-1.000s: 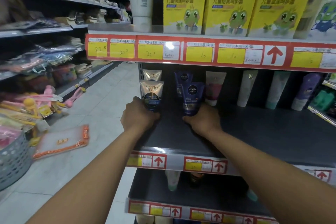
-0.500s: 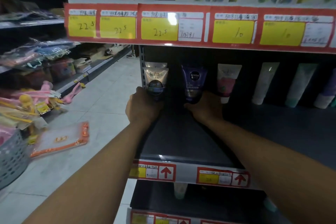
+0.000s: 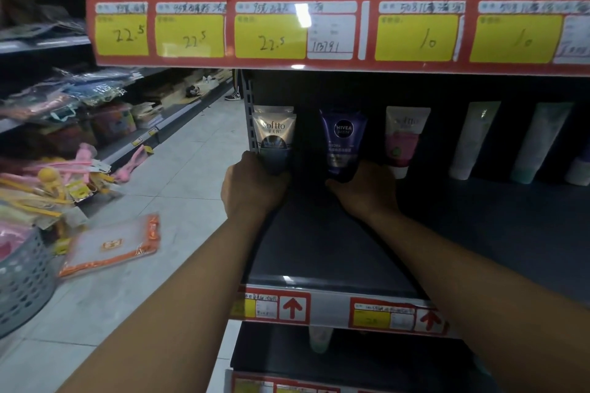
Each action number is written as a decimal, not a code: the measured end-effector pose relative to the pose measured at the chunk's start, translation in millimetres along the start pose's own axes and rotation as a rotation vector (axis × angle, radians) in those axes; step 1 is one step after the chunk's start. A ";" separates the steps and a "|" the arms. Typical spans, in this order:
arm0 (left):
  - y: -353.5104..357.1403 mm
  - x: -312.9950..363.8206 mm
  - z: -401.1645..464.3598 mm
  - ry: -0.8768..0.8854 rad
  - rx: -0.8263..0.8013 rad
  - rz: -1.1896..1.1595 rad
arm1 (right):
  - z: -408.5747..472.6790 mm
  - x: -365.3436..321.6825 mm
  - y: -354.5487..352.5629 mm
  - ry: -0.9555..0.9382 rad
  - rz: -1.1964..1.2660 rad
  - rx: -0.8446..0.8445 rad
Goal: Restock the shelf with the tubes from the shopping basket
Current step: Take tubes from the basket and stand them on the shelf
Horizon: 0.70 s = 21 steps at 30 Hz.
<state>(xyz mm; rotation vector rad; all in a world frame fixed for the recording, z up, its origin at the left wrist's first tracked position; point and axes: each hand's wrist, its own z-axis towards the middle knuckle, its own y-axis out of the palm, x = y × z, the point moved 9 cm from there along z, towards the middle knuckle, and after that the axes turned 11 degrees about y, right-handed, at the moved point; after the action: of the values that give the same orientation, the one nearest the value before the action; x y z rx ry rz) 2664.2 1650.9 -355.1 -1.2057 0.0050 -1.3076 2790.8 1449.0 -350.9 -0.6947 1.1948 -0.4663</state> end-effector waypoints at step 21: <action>1.5 -4.0 2.7 0.004 0.035 0.010 | 5.3 4.5 4.1 0.015 -0.018 0.004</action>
<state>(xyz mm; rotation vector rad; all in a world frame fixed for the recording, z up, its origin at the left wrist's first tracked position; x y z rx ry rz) 2665.6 1655.2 -357.3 -1.1718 -0.0085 -1.2961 2797.2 1450.2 -355.8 -0.7002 1.2026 -0.4891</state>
